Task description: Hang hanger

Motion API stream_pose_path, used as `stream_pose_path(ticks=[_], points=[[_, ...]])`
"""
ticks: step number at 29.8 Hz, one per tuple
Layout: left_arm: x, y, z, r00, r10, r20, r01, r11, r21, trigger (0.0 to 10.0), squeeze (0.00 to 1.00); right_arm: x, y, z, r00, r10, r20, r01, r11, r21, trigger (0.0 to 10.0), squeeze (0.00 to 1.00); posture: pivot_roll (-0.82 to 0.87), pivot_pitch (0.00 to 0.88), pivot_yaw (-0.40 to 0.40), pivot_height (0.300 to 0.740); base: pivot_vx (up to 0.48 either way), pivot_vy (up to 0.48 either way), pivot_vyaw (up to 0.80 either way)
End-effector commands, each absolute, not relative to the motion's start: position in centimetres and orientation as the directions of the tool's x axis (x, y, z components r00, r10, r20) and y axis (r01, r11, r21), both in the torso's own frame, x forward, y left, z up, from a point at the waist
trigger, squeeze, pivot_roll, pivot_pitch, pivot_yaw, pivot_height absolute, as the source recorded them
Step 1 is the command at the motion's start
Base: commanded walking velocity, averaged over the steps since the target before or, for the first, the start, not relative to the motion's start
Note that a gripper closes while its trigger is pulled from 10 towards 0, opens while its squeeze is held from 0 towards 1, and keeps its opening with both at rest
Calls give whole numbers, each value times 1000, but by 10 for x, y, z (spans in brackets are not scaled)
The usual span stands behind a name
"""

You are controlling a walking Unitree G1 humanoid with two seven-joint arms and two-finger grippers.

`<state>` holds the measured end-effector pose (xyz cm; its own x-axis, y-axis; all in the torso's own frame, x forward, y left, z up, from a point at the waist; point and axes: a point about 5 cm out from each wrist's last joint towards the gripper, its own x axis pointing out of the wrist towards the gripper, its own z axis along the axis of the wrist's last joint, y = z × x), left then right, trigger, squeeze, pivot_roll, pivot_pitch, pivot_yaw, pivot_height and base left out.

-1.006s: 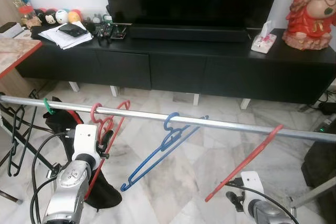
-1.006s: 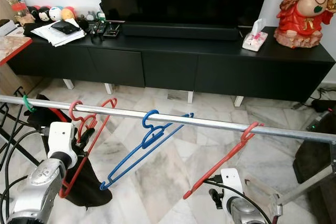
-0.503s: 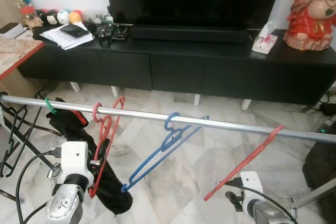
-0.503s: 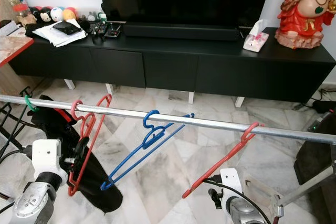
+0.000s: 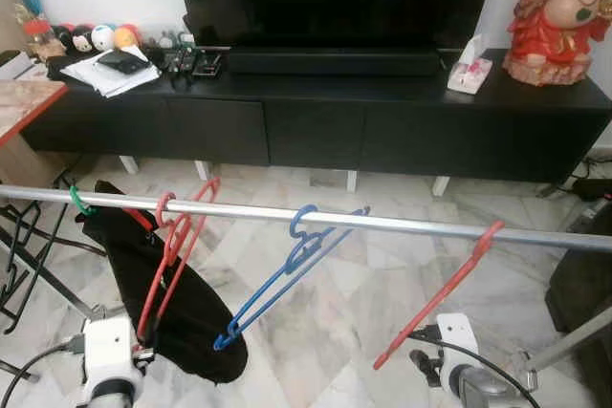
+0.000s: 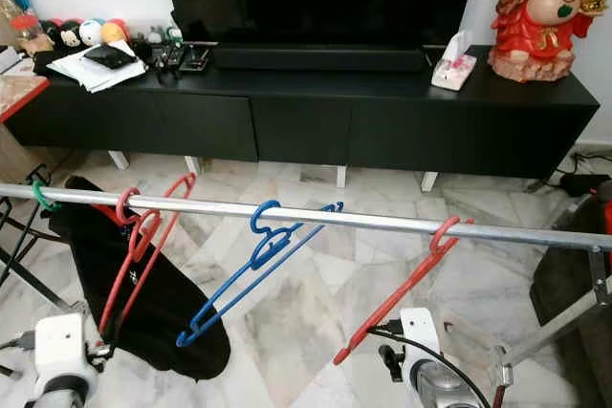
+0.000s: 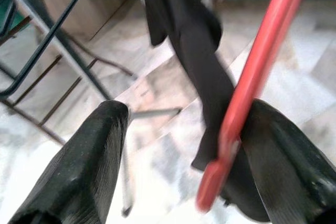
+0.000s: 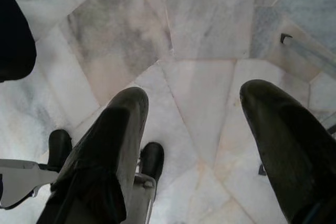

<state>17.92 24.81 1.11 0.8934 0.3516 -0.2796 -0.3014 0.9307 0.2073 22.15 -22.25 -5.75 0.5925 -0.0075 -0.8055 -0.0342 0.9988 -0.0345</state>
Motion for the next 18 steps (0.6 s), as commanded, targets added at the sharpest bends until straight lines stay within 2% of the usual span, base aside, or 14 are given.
stream_pose_path(ticks=[1,6,10,12,17,18], points=[[168,248,-1,877,354,-324,-286,928,241,10000,0,219,-222,-59,594,-8,-805,-23,999,-27,10000,0,-68,0,54,740,0,0,0],[144,244,-30,820,345,-458,-251,934,254,10000,0,219,-221,-59,593,-6,-805,-26,999,-26,10000,0,-67,0,54,740,0,0,0],[135,241,-39,815,314,-488,-197,941,276,10000,0,220,-221,-59,594,-7,-804,-24,999,-27,10000,0,-64,0,54,740,0,0,0],[131,235,-40,839,265,-475,-139,949,283,10000,0,220,-221,-59,596,-7,-803,-23,999,-26,10000,0,-67,0,54,740,0,0,0],[133,233,-37,863,250,-438,-131,950,284,10000,0,220,-221,-58,597,-7,-802,-22,999,-26,10000,0,-67,0,54,740,0,0,0],[141,233,-28,889,263,-374,-168,948,269,10000,0,221,-222,-58,599,-8,-801,-20,999,-26,10000,0,-63,0,51,740,0,0,0]])
